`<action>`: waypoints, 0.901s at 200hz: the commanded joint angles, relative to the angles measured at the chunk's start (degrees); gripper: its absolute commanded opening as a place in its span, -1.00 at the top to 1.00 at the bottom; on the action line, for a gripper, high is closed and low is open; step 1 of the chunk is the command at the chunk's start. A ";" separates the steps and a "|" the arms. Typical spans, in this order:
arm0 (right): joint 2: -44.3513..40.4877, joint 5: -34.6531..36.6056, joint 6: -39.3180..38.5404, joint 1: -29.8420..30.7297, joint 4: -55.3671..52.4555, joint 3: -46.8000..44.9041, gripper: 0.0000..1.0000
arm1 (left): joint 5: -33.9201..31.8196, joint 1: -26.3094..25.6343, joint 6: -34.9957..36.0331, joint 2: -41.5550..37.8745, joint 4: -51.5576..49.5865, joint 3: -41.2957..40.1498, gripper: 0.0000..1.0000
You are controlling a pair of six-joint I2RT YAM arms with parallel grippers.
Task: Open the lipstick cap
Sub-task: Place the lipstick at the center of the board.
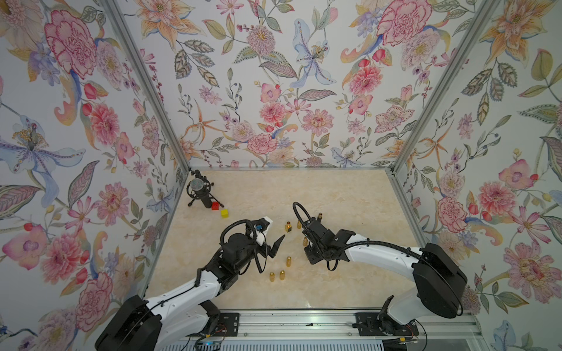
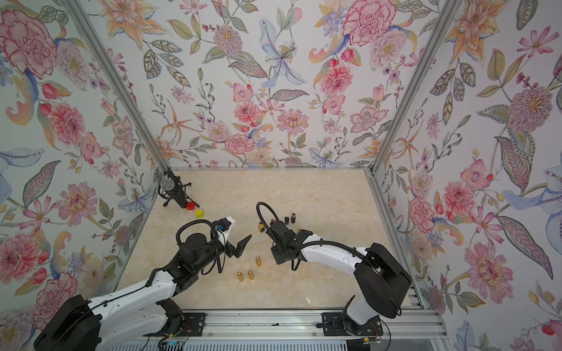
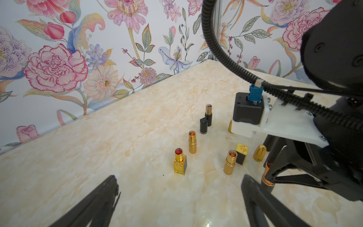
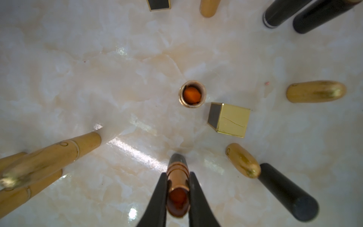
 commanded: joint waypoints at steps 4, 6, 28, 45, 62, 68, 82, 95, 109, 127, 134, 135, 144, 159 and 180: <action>-0.27 -0.44 0.64 -0.39 2.08 -1.04 0.69 | 0.71 0.45 -0.24 0.21 0.18 0.64 -0.98; -0.22 -0.47 0.62 -0.39 2.11 -1.08 0.69 | 0.71 0.45 -0.22 0.23 0.13 0.61 -0.98; -0.09 -0.57 0.66 -0.51 2.28 -1.54 0.69 | 0.71 0.49 -0.15 0.18 0.21 0.61 -0.98; -0.13 -0.74 0.72 -0.58 2.36 -1.71 0.68 | 0.79 0.44 0.02 0.31 0.22 0.73 -0.98; -0.23 -0.66 0.69 -0.56 2.42 -2.01 0.64 | 0.80 0.46 0.19 0.63 0.30 0.86 -0.98; -0.31 -0.65 0.68 -0.51 2.44 -2.16 0.64 | 0.86 0.47 0.20 0.72 0.30 0.93 -0.98; -0.39 -0.65 0.61 -0.44 2.44 -2.37 0.61 | 0.88 0.45 0.20 1.06 0.46 1.02 -0.98; -0.67 -0.70 0.59 -0.39 2.46 -2.47 0.57 | 1.05 0.46 0.20 1.28 0.47 1.12 -0.98; -0.88 -0.74 0.55 -0.26 2.49 -2.58 0.54 | 1.30 0.45 0.20 1.47 0.74 1.13 -0.98; -1.03 -0.55 0.56 -0.33 2.44 -2.75 0.50 | 1.36 0.45 0.20 1.77 1.06 1.21 -0.98; -1.05 -0.56 0.56 -0.31 2.44 -2.67 0.48 | 1.53 0.44 0.20 1.86 1.03 1.21 -0.98; -1.05 -0.56 0.56 -0.32 2.48 -2.66 0.48 | 1.52 0.44 0.20 1.84 1.01 1.21 -0.98; -1.14 -0.61 0.56 -0.28 2.44 -2.68 0.47 | 1.51 0.45 0.20 1.91 1.02 1.29 -0.98; -1.20 -0.57 0.63 -0.27 2.49 -2.59 0.45 | 1.59 0.45 0.20 2.06 1.13 1.30 -0.98; -1.32 -0.65 0.49 -0.22 2.44 -2.40 0.43 | 1.68 0.46 0.20 1.99 1.05 1.30 -0.98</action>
